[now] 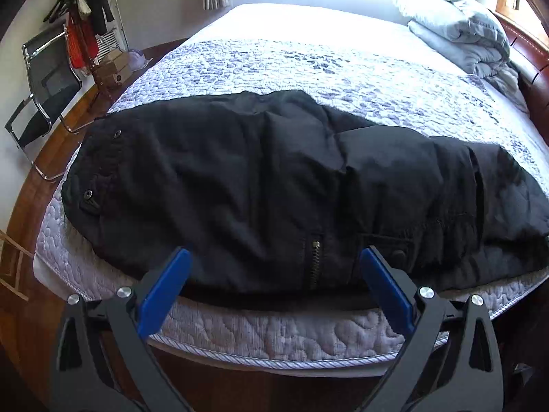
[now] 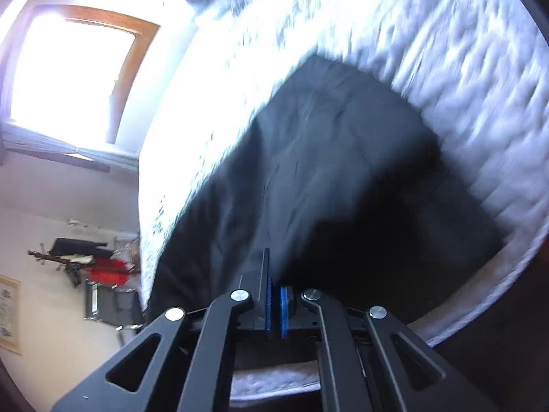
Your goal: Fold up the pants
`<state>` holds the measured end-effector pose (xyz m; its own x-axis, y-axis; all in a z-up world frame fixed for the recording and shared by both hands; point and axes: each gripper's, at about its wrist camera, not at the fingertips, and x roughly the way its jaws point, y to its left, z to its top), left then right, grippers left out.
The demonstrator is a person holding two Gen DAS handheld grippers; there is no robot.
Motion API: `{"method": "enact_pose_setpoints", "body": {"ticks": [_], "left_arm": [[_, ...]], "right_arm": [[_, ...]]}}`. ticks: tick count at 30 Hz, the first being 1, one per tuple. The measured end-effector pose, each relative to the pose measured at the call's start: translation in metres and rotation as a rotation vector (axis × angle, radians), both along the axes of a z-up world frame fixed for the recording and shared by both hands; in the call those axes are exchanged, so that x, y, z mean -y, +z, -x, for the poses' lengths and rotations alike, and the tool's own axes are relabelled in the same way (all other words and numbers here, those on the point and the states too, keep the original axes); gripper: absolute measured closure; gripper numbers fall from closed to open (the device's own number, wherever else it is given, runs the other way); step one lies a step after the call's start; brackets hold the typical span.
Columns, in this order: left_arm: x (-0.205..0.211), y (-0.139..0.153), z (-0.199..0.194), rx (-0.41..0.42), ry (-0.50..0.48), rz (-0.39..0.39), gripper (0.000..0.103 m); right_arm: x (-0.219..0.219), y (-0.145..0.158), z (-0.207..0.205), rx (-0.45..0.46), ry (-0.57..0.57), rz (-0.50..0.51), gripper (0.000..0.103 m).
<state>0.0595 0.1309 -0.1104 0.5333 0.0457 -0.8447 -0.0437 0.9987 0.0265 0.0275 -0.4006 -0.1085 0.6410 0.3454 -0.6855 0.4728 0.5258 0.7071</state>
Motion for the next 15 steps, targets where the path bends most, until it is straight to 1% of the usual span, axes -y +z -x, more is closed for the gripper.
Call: {"method": "enact_pose_setpoints", "body": {"ticks": [1, 3, 4, 6, 7, 10, 12, 14, 15], "left_arm": [[-0.001, -0.001, 0.000, -0.004, 0.003, 0.002, 0.004], [-0.004, -0.004, -0.001, -0.007, 0.008, 0.010, 0.004], [-0.004, -0.005, -0.002, -0.007, 0.010, 0.011, 0.004], [-0.005, -0.008, -0.003, -0.014, 0.011, 0.011, 0.004], [-0.004, -0.011, -0.005, -0.020, 0.011, 0.008, 0.004], [-0.004, -0.018, -0.009, -0.032, 0.022, 0.018, 0.004], [-0.005, -0.023, -0.012, -0.043, 0.031, 0.028, 0.004], [-0.005, -0.029, -0.015, -0.059, 0.037, 0.015, 0.004], [-0.005, -0.031, -0.016, -0.062, 0.040, 0.007, 0.004]], "right_arm": [[0.008, 0.008, 0.006, 0.012, -0.025, 0.019, 0.100], [0.013, 0.014, 0.007, 0.006, -0.030, -0.006, 0.100], [0.017, 0.011, 0.008, -0.017, -0.024, -0.012, 0.100], [0.011, 0.002, 0.004, -0.067, -0.005, 0.008, 0.099], [0.004, -0.006, 0.000, -0.117, 0.032, 0.023, 0.099], [-0.007, -0.017, 0.000, -0.164, 0.052, 0.046, 0.081], [-0.008, -0.018, -0.001, -0.151, 0.063, 0.047, 0.080], [-0.004, -0.016, -0.003, -0.144, 0.085, 0.040, 0.059], [-0.008, -0.011, -0.002, -0.135, 0.096, 0.039, 0.056]]}}
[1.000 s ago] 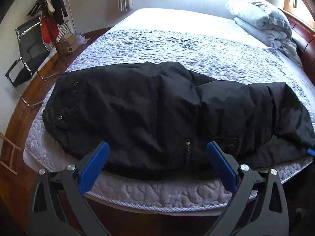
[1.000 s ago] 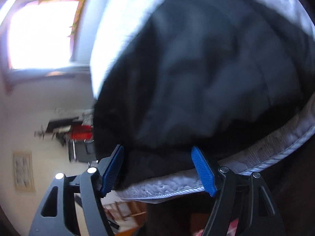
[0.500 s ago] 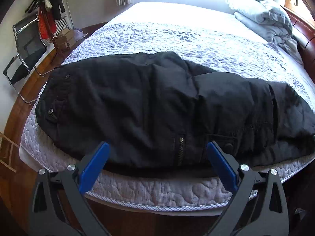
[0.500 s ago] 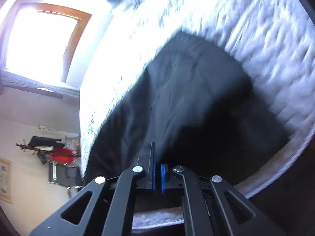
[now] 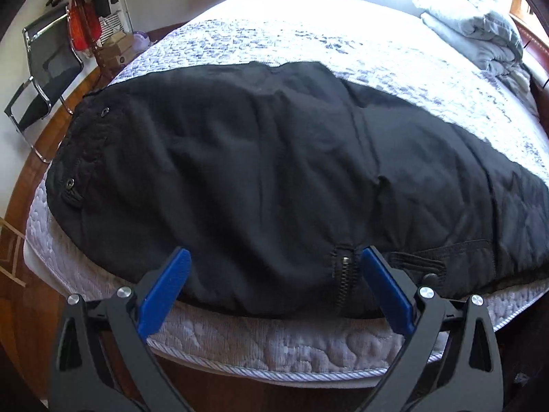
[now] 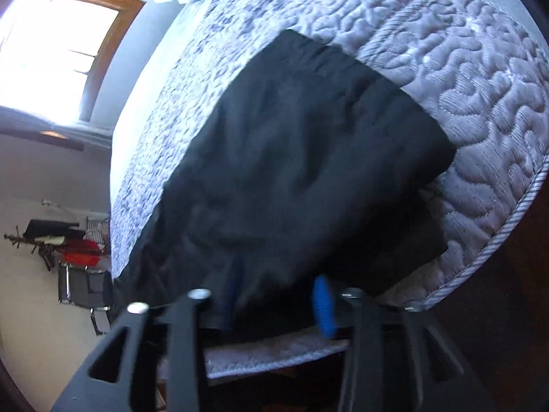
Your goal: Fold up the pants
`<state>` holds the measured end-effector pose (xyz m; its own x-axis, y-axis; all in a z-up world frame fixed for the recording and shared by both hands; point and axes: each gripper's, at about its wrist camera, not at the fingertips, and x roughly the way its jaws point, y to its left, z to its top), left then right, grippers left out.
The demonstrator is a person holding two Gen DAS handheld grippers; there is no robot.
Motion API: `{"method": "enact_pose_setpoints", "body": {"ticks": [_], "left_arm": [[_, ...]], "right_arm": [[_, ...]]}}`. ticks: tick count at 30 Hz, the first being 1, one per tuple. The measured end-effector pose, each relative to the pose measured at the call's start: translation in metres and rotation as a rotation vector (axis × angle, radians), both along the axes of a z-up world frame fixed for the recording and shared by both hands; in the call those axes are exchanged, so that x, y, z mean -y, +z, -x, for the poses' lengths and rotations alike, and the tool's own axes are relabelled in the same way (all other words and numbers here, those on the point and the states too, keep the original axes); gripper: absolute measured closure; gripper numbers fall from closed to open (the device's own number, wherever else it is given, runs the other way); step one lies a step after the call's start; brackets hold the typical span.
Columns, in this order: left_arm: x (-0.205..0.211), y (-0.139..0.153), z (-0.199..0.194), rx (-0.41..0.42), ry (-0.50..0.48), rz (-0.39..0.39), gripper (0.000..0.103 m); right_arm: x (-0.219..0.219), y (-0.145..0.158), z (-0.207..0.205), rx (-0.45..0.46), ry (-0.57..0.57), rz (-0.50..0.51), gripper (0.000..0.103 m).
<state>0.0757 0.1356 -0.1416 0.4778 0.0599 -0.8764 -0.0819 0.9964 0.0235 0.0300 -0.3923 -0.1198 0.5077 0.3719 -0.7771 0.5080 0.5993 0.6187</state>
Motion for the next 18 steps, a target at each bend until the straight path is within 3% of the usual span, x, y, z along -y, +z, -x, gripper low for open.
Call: {"method": "enact_pose_setpoints", "body": {"ticks": [4, 6, 15, 18], "left_arm": [[0.001, -0.001, 0.000, 0.003, 0.003, 0.008, 0.004], [0.002, -0.001, 0.001, 0.003, 0.000, 0.005, 0.004], [0.002, 0.000, 0.009, -0.006, 0.015, 0.013, 0.004], [0.002, 0.002, 0.009, -0.006, 0.006, -0.001, 0.004]], "right_arm": [[0.015, 0.017, 0.002, 0.004, -0.010, 0.009, 0.053], [0.024, 0.020, 0.008, 0.005, -0.027, -0.030, 0.045], [0.046, -0.023, 0.017, -0.067, -0.066, -0.094, 0.042], [0.043, -0.025, 0.018, -0.070, -0.069, -0.106, 0.034]]}}
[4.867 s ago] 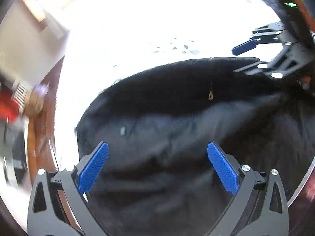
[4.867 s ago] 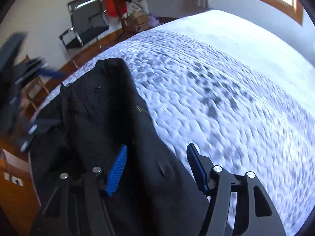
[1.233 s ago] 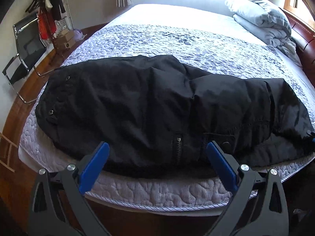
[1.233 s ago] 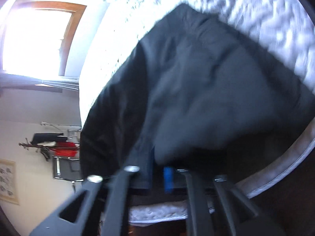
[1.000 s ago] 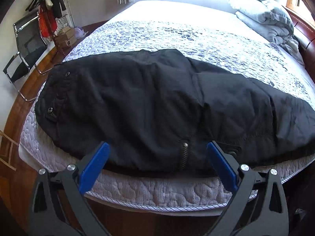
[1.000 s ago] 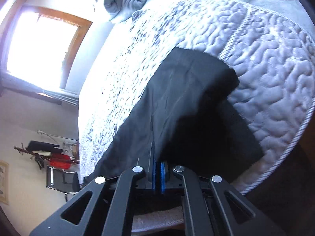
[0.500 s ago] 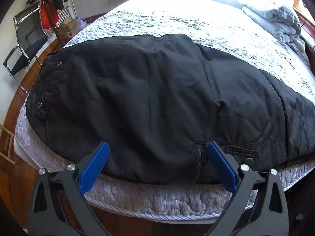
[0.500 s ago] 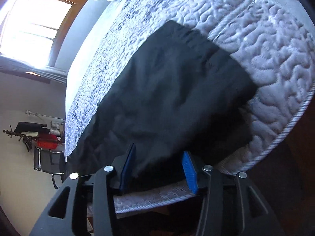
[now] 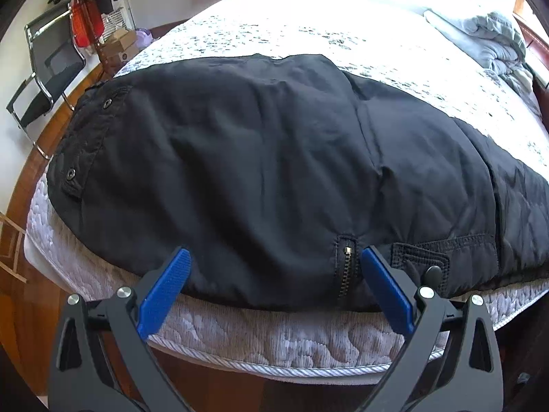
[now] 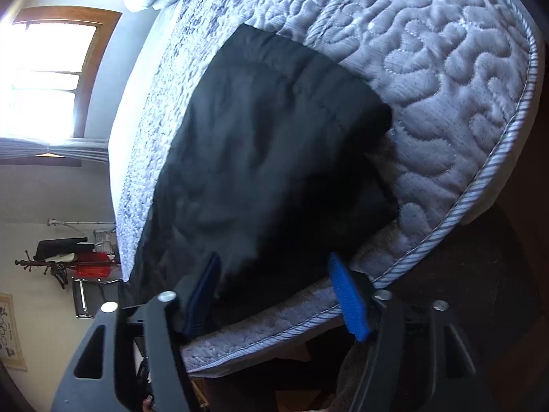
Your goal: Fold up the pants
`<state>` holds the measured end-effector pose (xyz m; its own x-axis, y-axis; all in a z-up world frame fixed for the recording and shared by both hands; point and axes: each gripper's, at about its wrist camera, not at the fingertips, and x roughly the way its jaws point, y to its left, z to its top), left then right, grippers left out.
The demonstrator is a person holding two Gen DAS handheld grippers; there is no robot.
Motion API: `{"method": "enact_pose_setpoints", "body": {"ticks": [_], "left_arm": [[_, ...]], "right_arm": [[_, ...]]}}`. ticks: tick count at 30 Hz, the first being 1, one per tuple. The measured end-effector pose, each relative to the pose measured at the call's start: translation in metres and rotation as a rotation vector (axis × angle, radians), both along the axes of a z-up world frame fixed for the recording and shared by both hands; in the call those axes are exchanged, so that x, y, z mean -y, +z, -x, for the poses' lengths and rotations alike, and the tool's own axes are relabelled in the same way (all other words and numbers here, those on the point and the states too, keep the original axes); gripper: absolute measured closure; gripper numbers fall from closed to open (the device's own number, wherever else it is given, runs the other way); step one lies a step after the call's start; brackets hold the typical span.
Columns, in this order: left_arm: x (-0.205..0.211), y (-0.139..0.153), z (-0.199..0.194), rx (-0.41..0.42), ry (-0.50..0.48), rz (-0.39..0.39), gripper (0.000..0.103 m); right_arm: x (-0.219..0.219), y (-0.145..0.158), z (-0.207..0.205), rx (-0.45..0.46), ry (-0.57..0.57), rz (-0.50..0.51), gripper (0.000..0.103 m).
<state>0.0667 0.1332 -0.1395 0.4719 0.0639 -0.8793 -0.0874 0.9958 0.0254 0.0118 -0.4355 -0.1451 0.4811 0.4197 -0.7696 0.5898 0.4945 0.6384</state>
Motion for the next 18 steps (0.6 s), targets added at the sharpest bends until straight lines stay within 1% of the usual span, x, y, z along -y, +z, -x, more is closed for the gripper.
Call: {"method": "enact_pose_setpoints", "body": {"ticks": [1, 2, 4, 7, 9, 11, 16, 17, 18], "left_arm": [[0.000, 0.000, 0.001, 0.002, -0.005, -0.006, 0.004], [0.000, 0.000, 0.001, 0.001, -0.009, -0.011, 0.004], [-0.001, 0.000, -0.001, -0.001, -0.010, -0.005, 0.004], [-0.005, -0.001, -0.004, 0.000, -0.008, 0.011, 0.004], [-0.006, -0.002, -0.006, 0.001, -0.008, 0.017, 0.004], [-0.006, -0.001, -0.007, 0.002, -0.007, 0.020, 0.004], [-0.012, -0.001, -0.007, 0.006, -0.012, 0.017, 0.003], [-0.013, -0.001, -0.007, 0.006, -0.013, 0.018, 0.002], [-0.016, -0.001, -0.007, 0.005, -0.013, 0.031, 0.002]], "right_arm": [[-0.004, 0.001, -0.001, -0.025, 0.003, -0.001, 0.034], [-0.005, 0.000, 0.003, -0.029, -0.003, -0.009, 0.033], [-0.004, 0.002, 0.007, -0.017, -0.016, -0.043, 0.032], [-0.003, -0.003, 0.011, -0.023, -0.021, -0.083, 0.032], [-0.008, -0.010, 0.005, -0.027, -0.017, -0.087, 0.032], [-0.005, -0.014, 0.002, -0.001, -0.050, -0.092, 0.032], [0.001, -0.024, -0.012, -0.007, -0.105, -0.111, 0.034], [0.002, -0.024, -0.013, -0.005, -0.123, -0.108, 0.045], [0.002, -0.022, -0.013, -0.004, -0.139, -0.092, 0.064]]}}
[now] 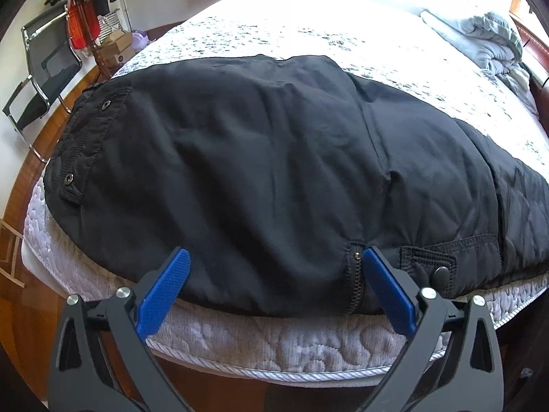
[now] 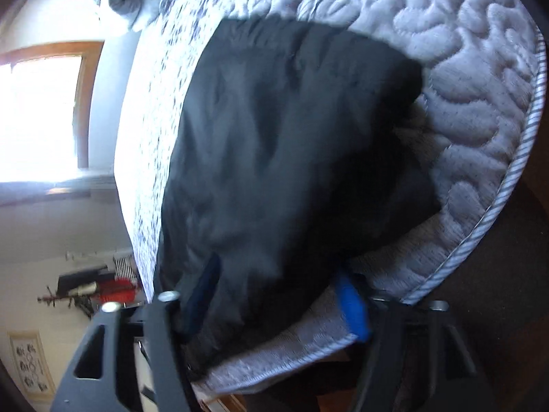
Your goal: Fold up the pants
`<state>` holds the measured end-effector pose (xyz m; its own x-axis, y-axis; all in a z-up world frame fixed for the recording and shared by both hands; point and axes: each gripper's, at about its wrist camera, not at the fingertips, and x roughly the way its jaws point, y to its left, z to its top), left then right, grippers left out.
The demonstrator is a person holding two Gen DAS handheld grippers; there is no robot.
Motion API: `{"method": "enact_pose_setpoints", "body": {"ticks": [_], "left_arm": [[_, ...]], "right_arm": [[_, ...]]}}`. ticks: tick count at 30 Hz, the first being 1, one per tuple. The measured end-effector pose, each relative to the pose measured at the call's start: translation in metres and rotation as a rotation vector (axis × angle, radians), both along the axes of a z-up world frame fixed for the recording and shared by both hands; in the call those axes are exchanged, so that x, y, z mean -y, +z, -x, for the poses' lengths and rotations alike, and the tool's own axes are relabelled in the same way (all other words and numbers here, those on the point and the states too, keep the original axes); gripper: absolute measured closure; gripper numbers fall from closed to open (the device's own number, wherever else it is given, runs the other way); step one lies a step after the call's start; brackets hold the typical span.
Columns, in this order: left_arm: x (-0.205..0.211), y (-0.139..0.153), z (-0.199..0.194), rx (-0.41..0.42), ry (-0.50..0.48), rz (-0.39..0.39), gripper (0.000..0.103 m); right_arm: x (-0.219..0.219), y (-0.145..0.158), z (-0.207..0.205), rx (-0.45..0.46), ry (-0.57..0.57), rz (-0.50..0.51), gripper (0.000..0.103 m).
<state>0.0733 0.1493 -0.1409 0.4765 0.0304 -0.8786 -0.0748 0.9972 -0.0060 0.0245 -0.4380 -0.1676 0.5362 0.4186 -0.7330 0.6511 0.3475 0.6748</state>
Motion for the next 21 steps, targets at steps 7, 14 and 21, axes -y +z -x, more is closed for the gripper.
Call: {"method": "enact_pose_setpoints", "body": {"ticks": [7, 14, 21], "left_arm": [[-0.002, -0.009, -0.007, -0.017, 0.001, 0.040, 0.002], [0.028, -0.013, -0.035, -0.008, -0.030, 0.047, 0.002], [0.099, -0.019, -0.078, -0.007, -0.140, 0.016, 0.002]], "right_arm": [[-0.002, 0.029, -0.026, 0.073, 0.125, 0.163, 0.089], [0.030, 0.071, -0.051, 0.174, 0.133, 0.244, 0.092], [0.085, 0.055, -0.029, 0.042, -0.007, 0.345, 0.092]]}}
